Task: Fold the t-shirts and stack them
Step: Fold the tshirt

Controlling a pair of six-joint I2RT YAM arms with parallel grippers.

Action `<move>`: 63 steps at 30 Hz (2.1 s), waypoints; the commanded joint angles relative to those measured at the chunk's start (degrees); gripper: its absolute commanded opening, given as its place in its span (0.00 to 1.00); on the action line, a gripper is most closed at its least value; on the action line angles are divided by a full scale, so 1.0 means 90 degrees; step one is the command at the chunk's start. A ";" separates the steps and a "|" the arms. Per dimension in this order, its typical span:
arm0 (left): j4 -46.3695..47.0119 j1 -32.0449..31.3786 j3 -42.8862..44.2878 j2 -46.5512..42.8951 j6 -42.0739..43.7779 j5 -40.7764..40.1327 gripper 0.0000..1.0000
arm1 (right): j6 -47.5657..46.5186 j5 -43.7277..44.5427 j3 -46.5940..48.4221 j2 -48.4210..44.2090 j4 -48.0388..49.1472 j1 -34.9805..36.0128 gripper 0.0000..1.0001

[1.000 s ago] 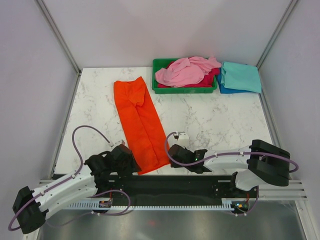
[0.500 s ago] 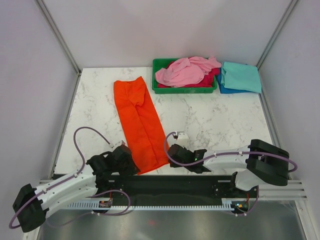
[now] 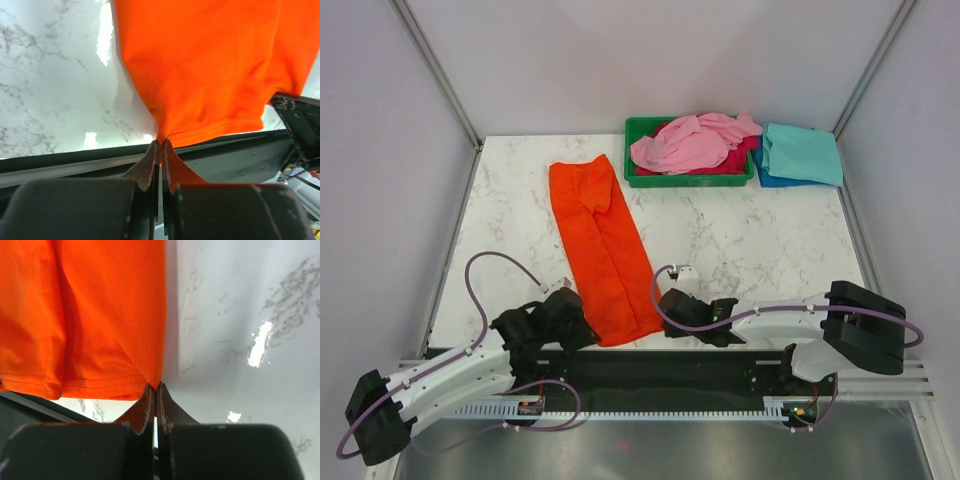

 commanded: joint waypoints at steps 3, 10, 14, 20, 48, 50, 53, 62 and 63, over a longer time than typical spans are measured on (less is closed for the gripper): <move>-0.0302 -0.0035 0.0750 -0.0064 0.0196 -0.0224 0.02 | -0.0197 0.0168 0.0538 -0.0480 -0.1077 0.0037 0.00; -0.0937 -0.0016 0.1434 -0.0103 0.0381 -0.0780 0.02 | -0.0792 0.0423 0.1612 -0.0305 -0.1586 -0.0168 0.00; -0.1377 0.0004 0.2028 0.0053 0.0576 -0.1423 0.02 | -0.1192 0.0413 0.2265 -0.0051 -0.1713 -0.0451 0.00; -0.1427 0.0569 0.2625 0.0609 0.1345 -0.1777 0.02 | -0.1788 0.0384 0.3301 0.0447 -0.1947 -0.0939 0.00; 0.0888 0.4329 0.3875 0.3978 0.3946 0.0176 0.02 | -0.3215 -0.0388 0.7511 0.4021 -0.2543 -0.2580 0.00; 0.0937 0.4359 0.4022 0.4241 0.4014 0.0351 0.02 | -0.3224 -0.0446 0.7628 0.4207 -0.2543 -0.2648 0.00; 0.1034 0.4398 0.4198 0.4710 0.4044 0.0420 0.02 | -0.3244 -0.0534 0.7785 0.4451 -0.2543 -0.2736 0.00; 0.1220 0.4506 0.4520 0.5638 0.4083 0.0391 0.02 | -0.3342 -0.0632 0.8195 0.5027 -0.2407 -0.2961 0.00; 0.1211 0.4544 0.4559 0.5687 0.4092 0.0391 0.02 | -0.3351 -0.0671 0.8234 0.5066 -0.2397 -0.2981 0.00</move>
